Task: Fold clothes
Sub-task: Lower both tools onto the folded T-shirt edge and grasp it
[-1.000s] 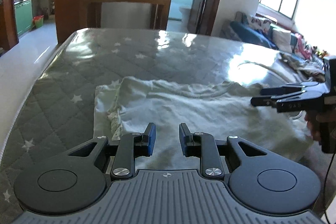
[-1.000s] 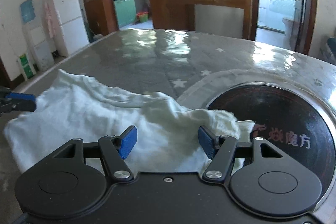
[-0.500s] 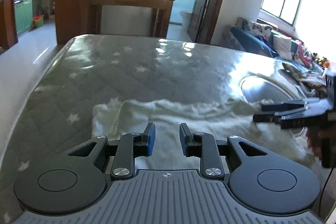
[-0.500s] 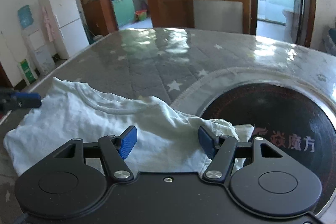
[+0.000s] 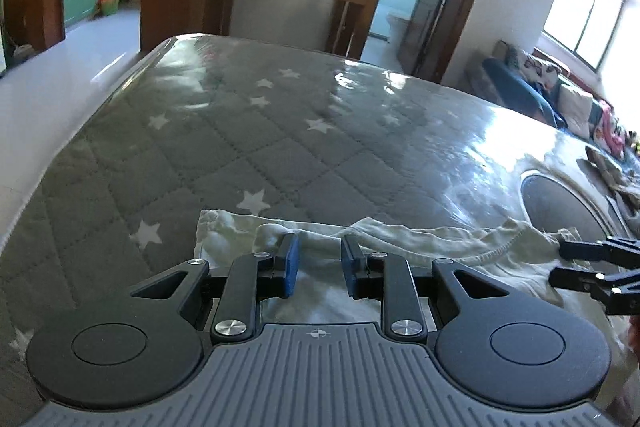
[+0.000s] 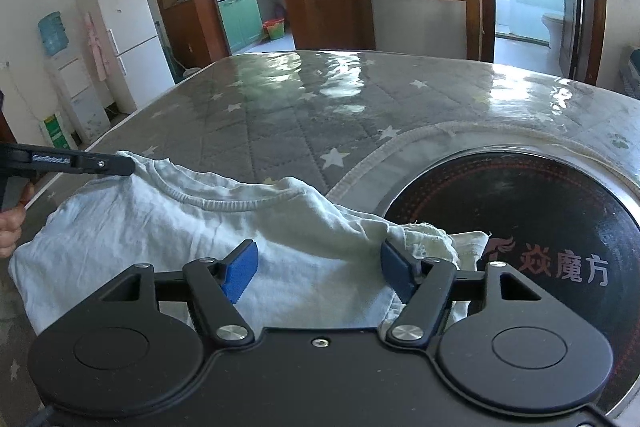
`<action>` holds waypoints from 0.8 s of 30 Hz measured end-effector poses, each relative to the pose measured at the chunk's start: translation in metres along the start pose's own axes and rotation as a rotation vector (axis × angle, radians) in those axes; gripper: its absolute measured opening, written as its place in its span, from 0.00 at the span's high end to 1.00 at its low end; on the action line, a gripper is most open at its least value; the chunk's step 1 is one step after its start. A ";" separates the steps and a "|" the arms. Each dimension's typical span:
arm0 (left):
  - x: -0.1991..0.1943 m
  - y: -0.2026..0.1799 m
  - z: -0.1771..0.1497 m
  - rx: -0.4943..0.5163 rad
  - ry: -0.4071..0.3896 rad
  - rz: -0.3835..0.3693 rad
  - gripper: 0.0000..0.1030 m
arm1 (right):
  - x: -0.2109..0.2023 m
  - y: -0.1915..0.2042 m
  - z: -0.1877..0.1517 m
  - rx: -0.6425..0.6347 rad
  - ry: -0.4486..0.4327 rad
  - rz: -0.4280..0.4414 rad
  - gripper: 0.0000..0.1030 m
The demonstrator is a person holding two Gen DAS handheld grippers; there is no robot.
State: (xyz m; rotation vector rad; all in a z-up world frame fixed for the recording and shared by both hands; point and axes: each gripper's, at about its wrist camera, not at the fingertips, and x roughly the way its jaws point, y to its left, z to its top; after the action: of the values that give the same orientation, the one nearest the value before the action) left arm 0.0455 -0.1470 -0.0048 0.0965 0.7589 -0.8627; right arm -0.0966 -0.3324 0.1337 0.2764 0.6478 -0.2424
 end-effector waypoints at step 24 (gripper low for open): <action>-0.084 0.009 -0.031 -0.036 -0.078 0.100 0.61 | -0.038 -0.023 -0.029 0.098 0.006 -0.096 0.20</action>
State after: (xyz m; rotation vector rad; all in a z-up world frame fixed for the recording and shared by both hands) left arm -0.0004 -0.0754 0.0238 0.0677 0.6910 -0.7530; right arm -0.1496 -0.3396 0.1313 0.3410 0.6567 -0.3661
